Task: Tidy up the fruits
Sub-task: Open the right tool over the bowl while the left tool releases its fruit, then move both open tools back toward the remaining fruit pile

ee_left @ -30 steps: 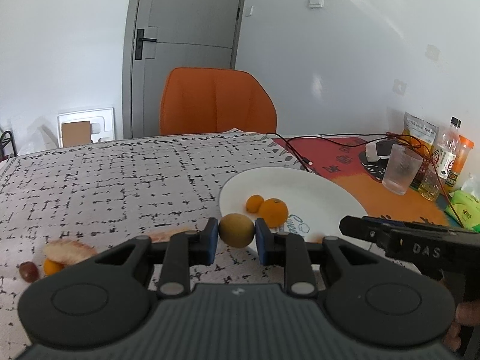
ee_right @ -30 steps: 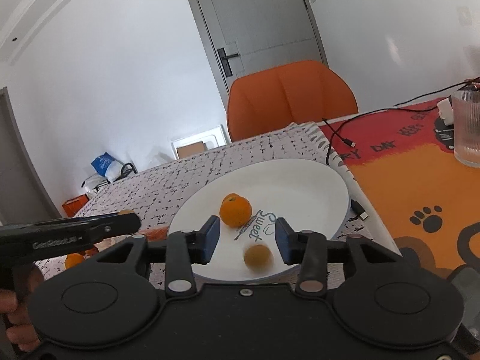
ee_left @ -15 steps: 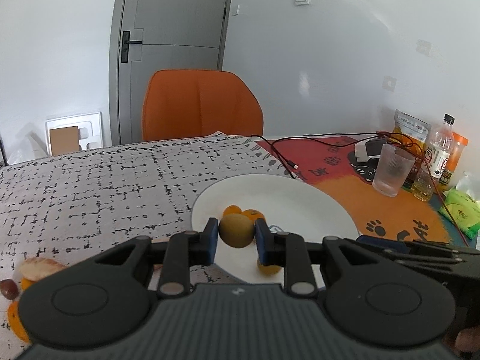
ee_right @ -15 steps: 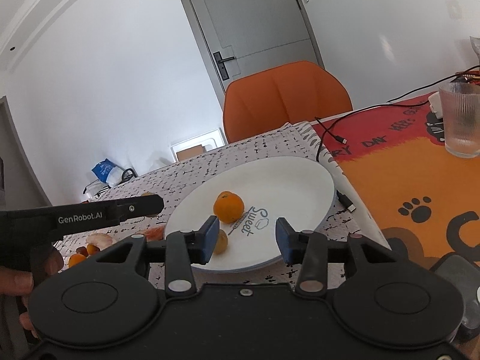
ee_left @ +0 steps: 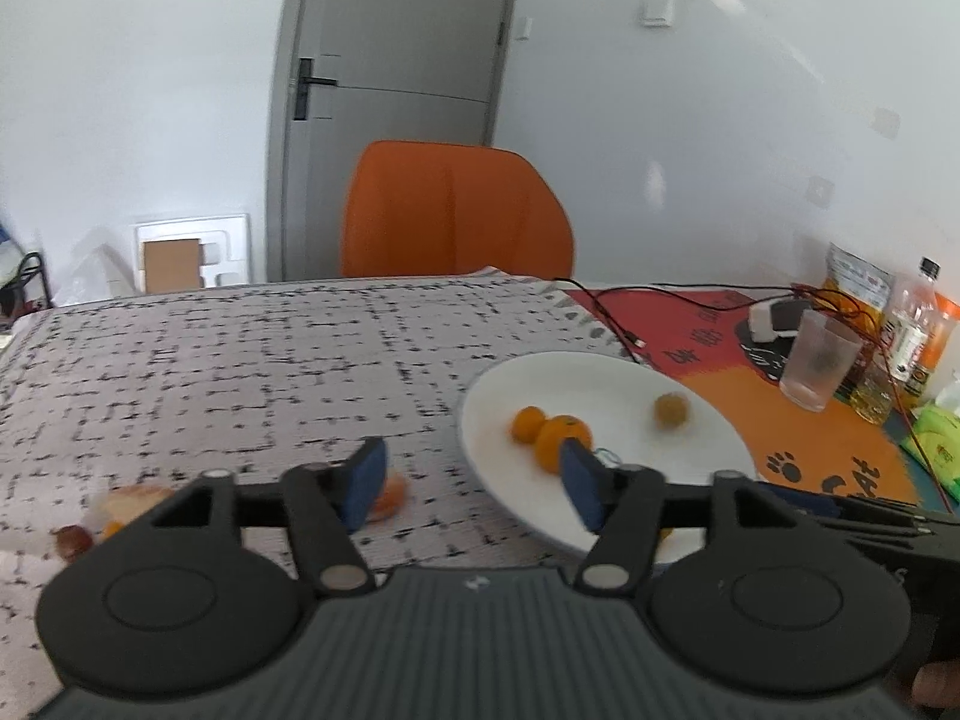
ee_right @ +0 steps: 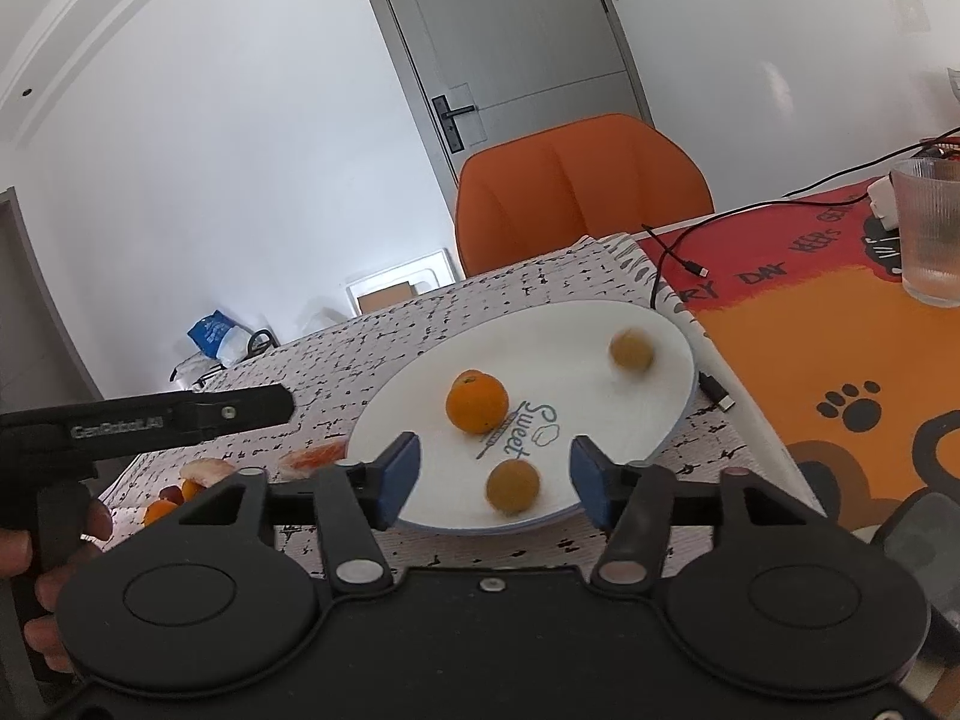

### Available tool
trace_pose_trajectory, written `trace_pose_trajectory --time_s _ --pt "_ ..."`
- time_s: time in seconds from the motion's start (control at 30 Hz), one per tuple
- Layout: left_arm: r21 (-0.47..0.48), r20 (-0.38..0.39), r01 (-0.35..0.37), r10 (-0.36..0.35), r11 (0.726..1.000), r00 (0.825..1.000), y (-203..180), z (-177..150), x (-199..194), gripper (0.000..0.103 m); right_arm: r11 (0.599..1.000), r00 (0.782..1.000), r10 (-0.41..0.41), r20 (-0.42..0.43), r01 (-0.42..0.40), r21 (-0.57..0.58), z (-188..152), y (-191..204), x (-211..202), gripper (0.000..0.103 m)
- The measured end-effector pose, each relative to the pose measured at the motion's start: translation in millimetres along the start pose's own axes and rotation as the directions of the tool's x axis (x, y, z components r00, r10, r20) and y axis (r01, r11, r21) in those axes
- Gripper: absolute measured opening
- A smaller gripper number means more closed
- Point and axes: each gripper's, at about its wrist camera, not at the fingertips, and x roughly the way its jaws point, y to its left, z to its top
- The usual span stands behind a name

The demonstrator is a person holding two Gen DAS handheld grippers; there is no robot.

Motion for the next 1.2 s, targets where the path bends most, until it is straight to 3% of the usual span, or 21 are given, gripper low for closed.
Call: trace_pose_trajectory --time_s 0.07,0.23,0.4,0.87,1.2 --pt "-0.012 0.006 -0.031 0.031 0.999 0.999 7 0 -5 0.086 1.000 1.000 0.001 0.002 -0.001 -0.005 0 3 0 0.068" --pt "-0.070 0.025 -0.078 0.080 0.995 0.997 29 -1 -21 0.093 1.000 1.000 0.004 0.008 -0.004 -0.017 0 11 1 0.081" --pt "-0.087 0.033 -0.119 0.122 0.989 0.992 46 -4 -34 0.094 1.000 1.000 0.012 0.005 -0.012 -0.028 -1 21 4 0.090" --pt "-0.132 0.043 -0.168 0.175 0.977 0.984 79 -15 -68 0.095 0.997 0.999 0.036 -0.007 -0.037 -0.068 -3 50 5 0.103" --pt "-0.158 0.034 -0.205 0.213 0.966 0.976 98 -29 -82 0.095 0.995 0.998 0.059 -0.026 -0.060 -0.080 -4 69 10 0.103"
